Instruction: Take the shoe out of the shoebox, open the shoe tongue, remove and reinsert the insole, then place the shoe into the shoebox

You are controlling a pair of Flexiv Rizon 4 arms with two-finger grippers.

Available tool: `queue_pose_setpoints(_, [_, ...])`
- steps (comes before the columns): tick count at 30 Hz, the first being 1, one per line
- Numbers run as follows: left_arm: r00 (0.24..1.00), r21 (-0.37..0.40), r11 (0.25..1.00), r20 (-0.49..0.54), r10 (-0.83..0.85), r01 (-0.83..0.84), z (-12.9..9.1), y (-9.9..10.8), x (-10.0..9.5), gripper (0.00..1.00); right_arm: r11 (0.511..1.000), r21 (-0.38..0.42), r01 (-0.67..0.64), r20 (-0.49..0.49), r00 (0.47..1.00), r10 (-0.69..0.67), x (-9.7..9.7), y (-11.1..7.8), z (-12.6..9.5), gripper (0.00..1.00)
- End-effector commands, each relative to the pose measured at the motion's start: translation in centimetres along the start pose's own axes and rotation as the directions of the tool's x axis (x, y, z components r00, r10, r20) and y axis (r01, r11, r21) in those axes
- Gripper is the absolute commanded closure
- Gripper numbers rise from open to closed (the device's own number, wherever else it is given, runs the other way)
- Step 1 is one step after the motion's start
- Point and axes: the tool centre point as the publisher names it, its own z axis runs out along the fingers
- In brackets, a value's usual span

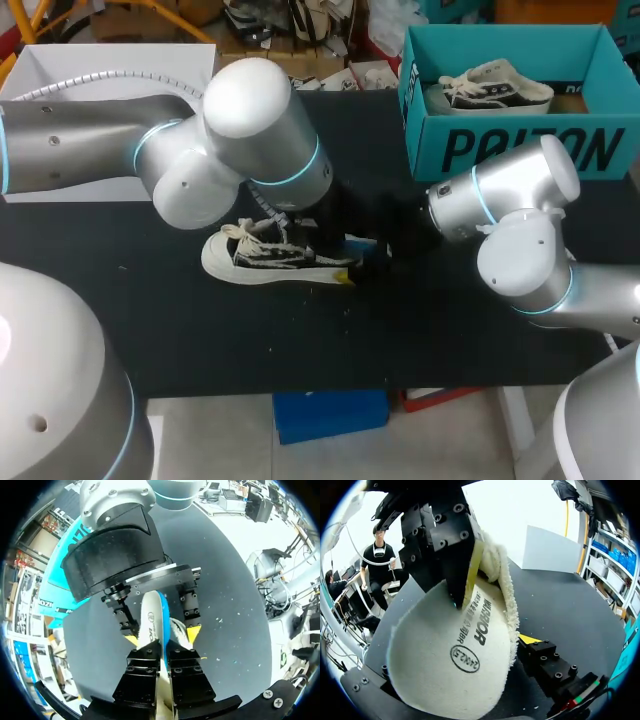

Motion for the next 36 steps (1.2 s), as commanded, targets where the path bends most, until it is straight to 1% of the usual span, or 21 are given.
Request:
queue_pose_setpoints(1, [1.0, 0.075, 0.997, -0.013, 0.004, -0.003, -3.6, 1.3, 1.1, 1.0, 1.0, 0.003, -0.002, 0.001, 1.0, 0.002, 0.0, -0.3, 0.4, 1.0])
queue_pose_setpoints(3, [1.0, 0.1, 0.995, -0.027, 0.001, 0.002, -4.5, 1.3, 1.4, 1.0, 1.0, 0.003, -0.002, 0.001, 1.0, 0.002, 0.0, -0.3, 0.4, 1.0])
queue_pose_setpoints(7, [0.998, 0.197, 0.98, -0.065, -0.011, 0.024, -7.3, 1.0, 2.6, 1.0, 1.0, 0.003, -0.002, 0.001, 1.0, 0.002, 0.0, -0.3, 0.4, 1.0])
queue_pose_setpoints(9, [0.996, 0.241, 0.97, -0.085, -0.021, 0.041, -8.5, 0.7, 2.9, 1.0, 1.0, 0.003, -0.002, 0.001, 1.0, 0.002, 0.0, -0.3, 0.4, 1.0])
queue_pose_setpoints(13, [0.994, 0.327, 0.943, -0.109, -0.031, 0.066, -11.2, -0.3, 3.1, 1.0, 1.0, 0.003, -0.002, 0.001, 1.0, 0.002, 0.0, -0.3, 0.4, 1.0])
queue_pose_setpoints(15, [0.993, 0.347, 0.934, -0.113, -0.045, 0.082, -12.4, -0.8, 3.1, 1.0, 1.0, 0.003, -0.002, 0.001, 1.0, 0.002, 0.0, -0.3, 0.4, 1.0])
queue_pose_setpoints(17, [0.988, 0.37, 0.922, -0.139, -0.068, 0.115, -13.5, -1.5, 3.0, 1.0, 1.0, 0.003, -0.002, 0.001, 1.0, 0.002, 0.0, -0.3, 0.4, 1.0])
queue_pose_setpoints(22, [0.976, 0.484, 0.857, -0.2, -0.091, 0.179, -16.0, -3.1, 2.8, 1.0, 1.0, 0.003, -0.002, 0.001, 1.0, 0.002, 0.0, -0.3, 0.4, 1.0])
queue_pose_setpoints(24, [0.969, 0.538, 0.818, -0.23, -0.09, 0.204, -17.1, -3.9, 2.6, 1.0, 1.0, 0.003, -0.002, 0.001, 1.0, 0.002, 0.0, -0.3, 0.4, 1.0])
queue_pose_setpoints(25, [0.966, 0.554, 0.805, -0.241, -0.09, 0.213, -17.4, -4.1, 2.5, 1.0, 1.0, 0.003, -0.002, 0.001, 1.0, 0.002, 0.0, -0.3, 0.4, 1.0])
queue_pose_setpoints(26, [0.955, 0.611, 0.753, -0.287, -0.076, 0.244, -18.1, -4.5, 2.2, 1.0, 1.0, 0.003, -0.002, 0.001, 1.0, 0.002, 0.0, -0.3, 0.4, 1.0])
queue_pose_setpoints(27, [0.946, 0.642, 0.722, -0.318, -0.055, 0.258, -18.5, -4.7, 2.0, 1.0, 1.0, 0.003, -0.002, 0.001, 1.0, 0.002, 0.0, -0.3, 0.4, 1.0])
queue_pose_setpoints(28, [0.937, 0.658, 0.702, -0.349, -0.036, 0.272, -18.8, -4.9, 1.8, 1.0, 1.0, 0.003, -0.002, 0.001, 1.0, 0.002, 0.0, -0.3, 0.4, 1.0])
queue_pose_setpoints(29, [0.935, 0.666, 0.695, -0.355, -0.026, 0.272, -18.9, -4.9, 1.7, 1.0, 1.0, 0.003, -0.002, 0.001, 1.0, 0.002, 0.0, -0.3, 0.4, 1.0])
queue_pose_setpoints(36, [0.935, 0.666, 0.695, -0.355, -0.026, 0.272, -18.9, -4.9, 1.7, 1.0, 1.0, 0.003, -0.002, 0.001, 1.0, 0.002, 0.0, -0.3, 0.4, 1.0])
